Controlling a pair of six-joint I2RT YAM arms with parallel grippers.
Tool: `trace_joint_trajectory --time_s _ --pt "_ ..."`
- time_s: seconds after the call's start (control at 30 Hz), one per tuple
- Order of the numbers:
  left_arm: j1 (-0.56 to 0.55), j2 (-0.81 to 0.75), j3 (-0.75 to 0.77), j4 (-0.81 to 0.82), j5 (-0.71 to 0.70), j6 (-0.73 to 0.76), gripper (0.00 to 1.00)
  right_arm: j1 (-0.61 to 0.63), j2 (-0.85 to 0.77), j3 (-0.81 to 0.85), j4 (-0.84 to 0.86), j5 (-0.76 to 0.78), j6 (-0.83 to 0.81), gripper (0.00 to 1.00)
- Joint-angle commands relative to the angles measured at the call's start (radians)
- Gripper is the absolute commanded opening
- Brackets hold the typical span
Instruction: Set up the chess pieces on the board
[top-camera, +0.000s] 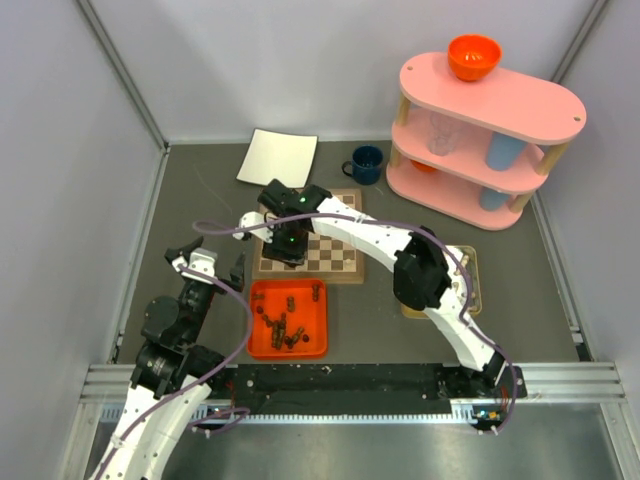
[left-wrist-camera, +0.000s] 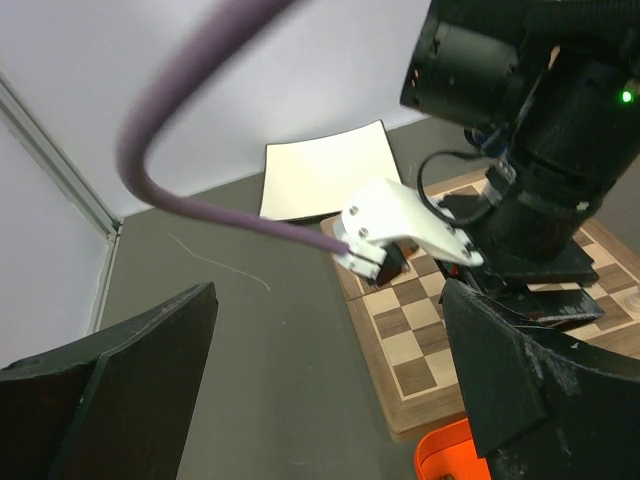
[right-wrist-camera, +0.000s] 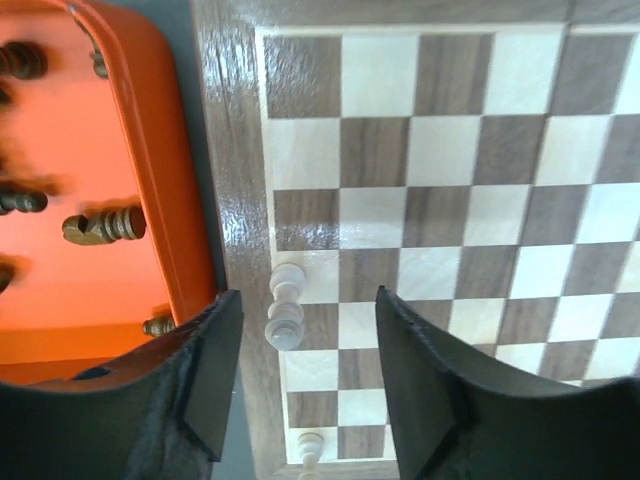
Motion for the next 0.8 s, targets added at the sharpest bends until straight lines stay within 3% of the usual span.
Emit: trace_joint_trajectory --time_s 0.0,0.2,0.33,0.53,0.77 --pt "-0.004 -0.011 0.007 0.046 0.018 -0.002 0.99 -0.022 -0.077 0.096 0.013 -0.037 0.022 0.58" --pt "-0.004 -0.003 0.036 0.043 0.067 -0.041 0.99 -0.084 -0.212 0.047 0.013 -0.121 0.032 0.6" --pt "-0.004 0.068 0.089 0.009 0.191 -0.122 0.99 -0.166 -0.352 -0.045 0.013 -0.289 0.01 0.61" --pt "-0.004 0.249 0.191 -0.015 0.39 -0.36 0.99 -0.268 -0.614 -0.315 0.014 -0.483 -0.071 0.63" --pt "-0.004 0.474 0.3 0.025 0.559 -0.562 0.96 -0.533 -0.878 -0.701 0.027 -0.607 -0.067 0.67"
